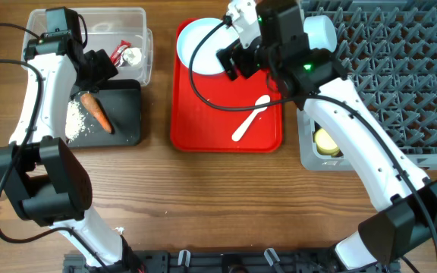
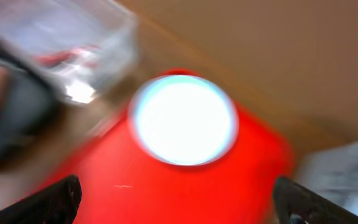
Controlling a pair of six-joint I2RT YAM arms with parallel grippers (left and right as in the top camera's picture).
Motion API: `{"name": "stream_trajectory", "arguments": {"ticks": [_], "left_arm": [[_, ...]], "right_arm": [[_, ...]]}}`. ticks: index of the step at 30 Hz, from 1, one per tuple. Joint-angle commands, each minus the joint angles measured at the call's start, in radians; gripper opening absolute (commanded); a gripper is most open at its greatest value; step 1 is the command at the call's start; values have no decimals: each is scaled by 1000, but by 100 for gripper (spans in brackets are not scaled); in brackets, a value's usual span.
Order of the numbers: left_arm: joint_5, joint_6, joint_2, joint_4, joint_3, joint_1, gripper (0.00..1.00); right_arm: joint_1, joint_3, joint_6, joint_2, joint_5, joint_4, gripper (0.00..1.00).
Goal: Sort waste into correct bins and load items into the dishwasher rack
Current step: 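Move the right gripper back to the light-blue plate on the red tray, then grip the light-blue plate rim with the right gripper and lift it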
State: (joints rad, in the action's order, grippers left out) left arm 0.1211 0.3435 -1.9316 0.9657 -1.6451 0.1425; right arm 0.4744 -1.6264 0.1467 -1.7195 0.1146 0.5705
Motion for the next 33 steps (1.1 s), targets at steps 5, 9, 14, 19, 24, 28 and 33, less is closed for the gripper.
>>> {"name": "stream_trajectory", "arguments": {"ticks": [5, 9, 14, 19, 24, 28, 33], "left_arm": [[-5, 9, 20, 1, -11, -2, 100], [-5, 9, 20, 1, -11, -2, 100], [-5, 9, 20, 1, -11, -2, 100], [-5, 9, 20, 0, -11, -2, 100], [-5, 9, 20, 1, -11, -2, 100], [-5, 9, 20, 1, -11, -2, 100], [-5, 9, 20, 1, -11, -2, 100]], "right_arm": [[-8, -25, -508, -16, 172, 55, 100], [-10, -73, -546, -63, 77, -3, 100], [-30, -83, -597, -207, 3, -57, 100], [-57, -83, -744, -374, 5, -97, 100], [-59, -82, -990, -441, 3, -128, 100], [-59, -82, -1050, -475, -40, -200, 91], [-55, -82, -1075, -525, -74, -223, 77]]}}
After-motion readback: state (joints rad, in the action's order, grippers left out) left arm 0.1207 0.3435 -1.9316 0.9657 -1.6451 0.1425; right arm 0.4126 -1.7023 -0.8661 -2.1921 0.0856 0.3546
